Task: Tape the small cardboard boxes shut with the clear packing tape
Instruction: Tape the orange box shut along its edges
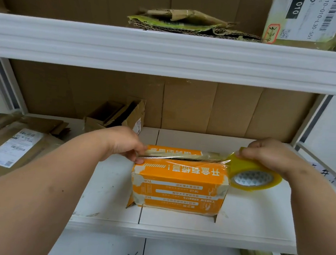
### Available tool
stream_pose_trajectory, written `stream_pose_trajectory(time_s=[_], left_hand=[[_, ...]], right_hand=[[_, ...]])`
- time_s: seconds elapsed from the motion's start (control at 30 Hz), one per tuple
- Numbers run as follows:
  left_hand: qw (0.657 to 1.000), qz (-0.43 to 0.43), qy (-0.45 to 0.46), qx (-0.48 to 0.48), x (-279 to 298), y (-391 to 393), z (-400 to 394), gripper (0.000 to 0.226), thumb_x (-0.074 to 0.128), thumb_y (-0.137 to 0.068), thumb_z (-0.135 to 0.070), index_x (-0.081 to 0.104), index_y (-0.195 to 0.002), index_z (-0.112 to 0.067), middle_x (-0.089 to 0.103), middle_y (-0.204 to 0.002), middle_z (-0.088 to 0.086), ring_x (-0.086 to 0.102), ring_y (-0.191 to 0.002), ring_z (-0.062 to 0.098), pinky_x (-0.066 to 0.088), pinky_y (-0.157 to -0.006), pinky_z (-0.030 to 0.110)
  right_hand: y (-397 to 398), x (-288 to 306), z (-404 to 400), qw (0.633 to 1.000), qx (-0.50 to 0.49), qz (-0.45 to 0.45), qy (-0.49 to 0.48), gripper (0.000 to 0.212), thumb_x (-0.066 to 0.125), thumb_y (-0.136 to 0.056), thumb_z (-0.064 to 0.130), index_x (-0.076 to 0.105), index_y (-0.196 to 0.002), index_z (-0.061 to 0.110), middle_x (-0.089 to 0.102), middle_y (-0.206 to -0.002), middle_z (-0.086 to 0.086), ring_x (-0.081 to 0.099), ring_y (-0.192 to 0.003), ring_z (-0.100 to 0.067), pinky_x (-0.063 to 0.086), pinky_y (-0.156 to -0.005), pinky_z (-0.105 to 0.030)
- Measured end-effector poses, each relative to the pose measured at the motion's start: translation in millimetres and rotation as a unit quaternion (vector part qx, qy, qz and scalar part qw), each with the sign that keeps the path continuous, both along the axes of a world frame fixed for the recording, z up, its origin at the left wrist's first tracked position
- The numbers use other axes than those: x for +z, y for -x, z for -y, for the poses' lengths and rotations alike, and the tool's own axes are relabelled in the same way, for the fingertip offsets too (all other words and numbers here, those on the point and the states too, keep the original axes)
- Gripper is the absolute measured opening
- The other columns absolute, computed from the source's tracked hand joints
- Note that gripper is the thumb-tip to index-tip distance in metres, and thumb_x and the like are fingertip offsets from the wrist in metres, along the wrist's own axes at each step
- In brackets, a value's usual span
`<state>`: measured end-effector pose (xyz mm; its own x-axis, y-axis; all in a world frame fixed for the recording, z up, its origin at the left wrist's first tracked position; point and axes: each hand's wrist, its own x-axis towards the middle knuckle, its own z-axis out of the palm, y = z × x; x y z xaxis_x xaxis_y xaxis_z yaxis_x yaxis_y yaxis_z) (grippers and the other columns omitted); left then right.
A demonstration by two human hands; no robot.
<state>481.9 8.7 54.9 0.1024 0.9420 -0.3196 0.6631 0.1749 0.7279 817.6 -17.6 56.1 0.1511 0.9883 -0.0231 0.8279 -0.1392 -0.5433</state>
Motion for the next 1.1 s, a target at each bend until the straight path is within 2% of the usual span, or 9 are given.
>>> stream_pose_trajectory(time_s=[0.2,0.3,0.43,0.53,0.63,0.73,0.83,0.93,1.1], left_hand=[[1.0,-0.028,-0.001,-0.002,-0.7,-7.2,4.7,0.027,0.067,-0.092,-0.012,0.068,-0.118,-0.004,0.073,-0.102,0.012,0.073,-0.093,0.021,0.057,-0.091,0.033],[0.991,-0.125,0.031,-0.038,-30.0,-7.7,13.9,0.042,0.062,-0.095,-0.015,0.056,-0.137,-0.014,0.073,-0.108,0.006,0.067,-0.103,0.017,0.049,-0.097,0.032],[0.999,0.026,0.024,0.002,-56.0,1.8,9.3,0.028,0.056,-0.099,-0.021,0.066,-0.126,-0.018,0.076,-0.087,0.011,0.071,-0.094,0.02,0.042,-0.109,0.039],[0.997,0.069,0.019,0.016,-57.0,1.7,6.8,0.037,0.042,-0.101,-0.011,0.06,-0.133,-0.016,0.075,-0.085,0.013,0.069,-0.095,0.025,0.041,-0.11,0.041],[0.997,0.068,0.04,-0.025,-53.7,-4.2,9.8,0.048,0.034,-0.103,-0.049,0.066,-0.122,-0.018,0.072,-0.089,0.008,0.066,-0.101,0.027,0.031,-0.116,0.044],[0.999,0.002,0.034,-0.04,-50.2,-10.7,8.6,0.087,0.032,-0.069,-0.095,0.071,-0.105,-0.026,0.069,-0.1,0.002,0.062,-0.1,0.017,0.031,-0.11,0.044],[0.999,0.008,-0.041,0.034,-53.4,-19.1,8.4,0.054,0.058,-0.074,-0.073,0.072,-0.087,-0.022,0.067,-0.092,-0.006,0.059,-0.094,0.013,0.04,-0.087,0.034],[0.985,0.105,-0.094,0.099,-68.0,-21.2,4.8,0.016,0.077,-0.082,-0.034,0.075,-0.083,-0.017,0.071,-0.081,-0.007,0.062,-0.086,0.012,0.044,-0.067,0.025],[0.967,0.171,-0.116,0.152,-87.5,-24.6,1.1,0.007,0.075,-0.086,-0.015,0.073,-0.093,-0.012,0.073,-0.086,0.001,0.065,-0.073,0.012,0.049,-0.058,0.017]], right_hand=[[1.8,1.3,2.7,0.995,-0.01,0.091,-0.027,0.037,0.066,-0.083,0.051,0.071,-0.074,0.015,0.066,-0.082,-0.009,0.061,-0.08,-0.023,0.051,-0.076,-0.039],[-4.4,0.2,3.5,0.996,-0.025,0.067,-0.056,0.037,0.067,-0.084,0.048,0.07,-0.071,0.013,0.065,-0.078,-0.01,0.06,-0.078,-0.024,0.048,-0.073,-0.038],[-12.5,-6.2,2.8,0.993,-0.029,0.114,-0.017,0.039,0.064,-0.083,0.052,0.068,-0.07,0.016,0.064,-0.074,-0.003,0.058,-0.078,-0.02,0.041,-0.072,-0.034],[-15.1,-11.3,-0.8,0.992,-0.038,0.122,-0.007,0.036,0.062,-0.085,0.054,0.07,-0.077,0.02,0.064,-0.082,0.0,0.058,-0.085,-0.02,0.042,-0.082,-0.034],[-21.2,-21.2,-5.8,0.991,-0.043,0.126,0.015,0.038,0.06,-0.085,0.058,0.069,-0.081,0.022,0.065,-0.092,-0.003,0.059,-0.093,-0.024,0.045,-0.095,-0.04],[-25.4,-28.6,-12.6,0.993,-0.042,0.107,0.016,0.045,0.059,-0.078,0.065,0.068,-0.073,0.021,0.067,-0.087,-0.003,0.061,-0.089,-0.025,0.049,-0.092,-0.042],[-25.6,-33.2,-19.9,0.992,-0.038,0.116,0.013,0.045,0.058,-0.077,0.065,0.066,-0.071,0.02,0.063,-0.08,0.0,0.059,-0.085,-0.023,0.047,-0.089,-0.04],[-26.4,-38.9,-28.9,0.988,-0.022,0.153,0.025,0.041,0.056,-0.084,0.063,0.063,-0.075,0.024,0.058,-0.082,0.005,0.057,-0.09,-0.022,0.044,-0.091,-0.039],[-29.1,-49.1,-43.4,0.985,-0.007,0.162,0.052,0.04,0.056,-0.084,0.063,0.064,-0.077,0.024,0.059,-0.088,0.003,0.055,-0.094,-0.023,0.044,-0.093,-0.039]])
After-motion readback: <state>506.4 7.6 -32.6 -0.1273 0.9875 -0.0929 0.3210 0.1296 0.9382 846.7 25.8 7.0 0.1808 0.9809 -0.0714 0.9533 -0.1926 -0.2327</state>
